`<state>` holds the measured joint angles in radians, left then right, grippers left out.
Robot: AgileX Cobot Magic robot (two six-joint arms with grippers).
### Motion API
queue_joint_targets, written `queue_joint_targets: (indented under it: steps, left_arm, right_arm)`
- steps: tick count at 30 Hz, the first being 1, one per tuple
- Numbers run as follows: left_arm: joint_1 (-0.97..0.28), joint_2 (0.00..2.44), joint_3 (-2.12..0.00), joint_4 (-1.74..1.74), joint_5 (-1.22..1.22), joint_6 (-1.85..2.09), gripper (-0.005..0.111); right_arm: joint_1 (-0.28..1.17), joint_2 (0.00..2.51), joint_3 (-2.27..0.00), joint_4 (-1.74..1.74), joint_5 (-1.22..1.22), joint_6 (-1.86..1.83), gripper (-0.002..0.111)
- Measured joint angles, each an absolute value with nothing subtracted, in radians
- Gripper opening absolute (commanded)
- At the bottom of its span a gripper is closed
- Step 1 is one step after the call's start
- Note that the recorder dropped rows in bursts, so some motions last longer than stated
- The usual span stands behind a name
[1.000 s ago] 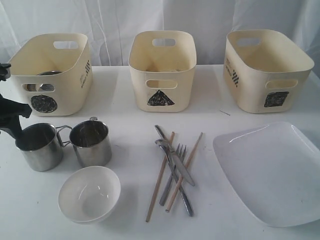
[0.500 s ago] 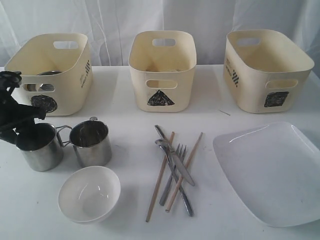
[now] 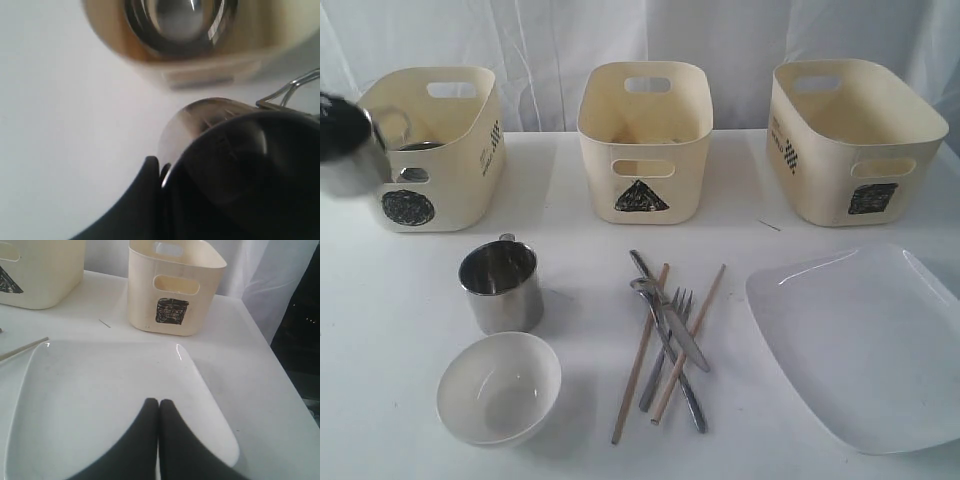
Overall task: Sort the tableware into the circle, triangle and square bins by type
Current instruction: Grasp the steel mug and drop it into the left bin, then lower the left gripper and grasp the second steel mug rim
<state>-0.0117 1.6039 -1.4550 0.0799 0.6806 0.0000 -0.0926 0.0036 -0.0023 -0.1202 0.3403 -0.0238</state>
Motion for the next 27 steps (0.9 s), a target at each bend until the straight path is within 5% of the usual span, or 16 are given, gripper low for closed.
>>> queue_joint_targets:
  steps: [12,19,22,27]
  left_arm:
    - [-0.012,1.465,-1.619,0.043,-0.050,0.000,0.000]
    - [-0.012,1.689,-1.619,0.032,-0.100,-0.073,0.001]
    - [-0.012,1.825,-1.613,0.030,-0.102,-0.123,0.013]
    - [-0.012,1.952,-1.609,0.027,-0.089,-0.157,0.054]
  right_arm:
    - [-0.093,0.004,-0.002,-0.120,0.340,-0.024,0.000]
    - [-0.093,0.004,-0.002,-0.120,0.340,-0.024,0.000]
    - [-0.093,0.004,-0.002,-0.120,0.340,-0.024,0.000]
    - [-0.093,0.004,-0.002,-0.120,0.340,-0.024,0.000]
